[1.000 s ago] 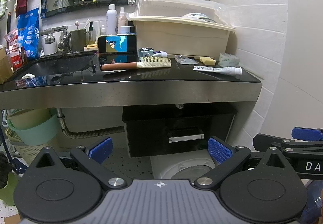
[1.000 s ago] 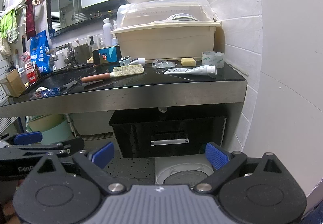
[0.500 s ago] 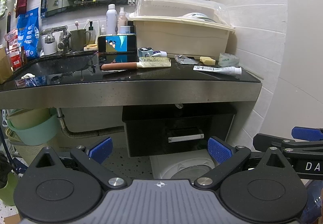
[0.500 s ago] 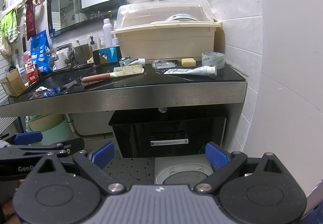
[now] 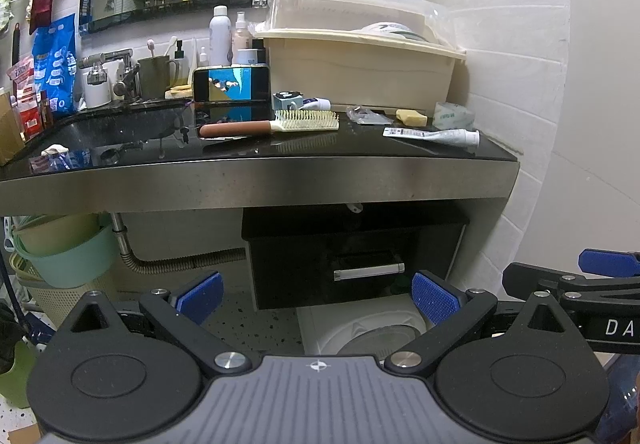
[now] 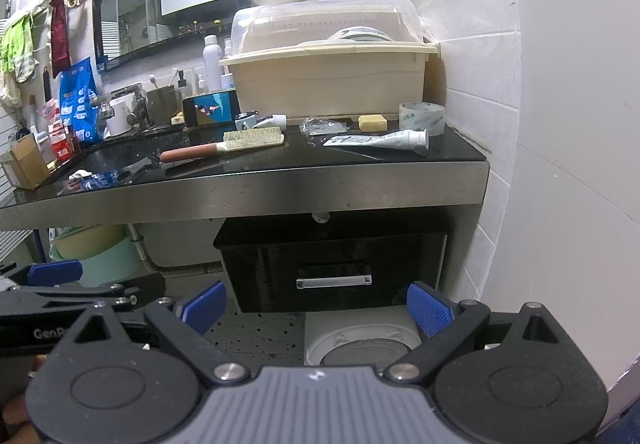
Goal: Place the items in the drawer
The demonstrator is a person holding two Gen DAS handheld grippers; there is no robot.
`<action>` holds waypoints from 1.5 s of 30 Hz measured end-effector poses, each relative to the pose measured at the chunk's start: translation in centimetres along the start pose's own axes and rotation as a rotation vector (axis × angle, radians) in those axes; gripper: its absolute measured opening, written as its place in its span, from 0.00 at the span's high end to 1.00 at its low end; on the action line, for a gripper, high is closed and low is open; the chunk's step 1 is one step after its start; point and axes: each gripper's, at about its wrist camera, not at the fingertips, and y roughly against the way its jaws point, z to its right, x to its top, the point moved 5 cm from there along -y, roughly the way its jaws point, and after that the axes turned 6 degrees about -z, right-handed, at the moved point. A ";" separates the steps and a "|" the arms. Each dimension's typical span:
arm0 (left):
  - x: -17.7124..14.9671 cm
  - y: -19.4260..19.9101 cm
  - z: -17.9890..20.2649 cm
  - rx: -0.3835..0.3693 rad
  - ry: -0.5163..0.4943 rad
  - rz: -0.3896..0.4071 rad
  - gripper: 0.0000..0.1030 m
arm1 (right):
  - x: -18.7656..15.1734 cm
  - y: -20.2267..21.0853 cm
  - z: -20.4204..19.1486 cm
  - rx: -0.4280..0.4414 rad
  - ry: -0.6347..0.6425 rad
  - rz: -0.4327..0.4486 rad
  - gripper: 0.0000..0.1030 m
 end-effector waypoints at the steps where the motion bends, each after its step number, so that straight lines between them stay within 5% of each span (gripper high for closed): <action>1: 0.0 0.0 0.0 0.000 0.000 -0.001 0.01 | 0.0 -0.1 0.0 -0.001 0.000 -0.001 0.05; 23: -1.6 -4.4 -0.9 -0.010 0.019 -0.109 0.01 | -0.5 -4.2 1.0 -0.057 0.004 -0.061 0.05; 36: -2.9 -7.8 -1.6 -0.017 0.032 -0.197 0.01 | -0.2 -6.9 1.7 0.029 0.091 0.052 0.05; 45: -3.6 -10.0 -1.5 -0.021 0.033 -0.246 0.01 | 0.8 -10.3 3.0 -0.009 0.191 0.110 0.05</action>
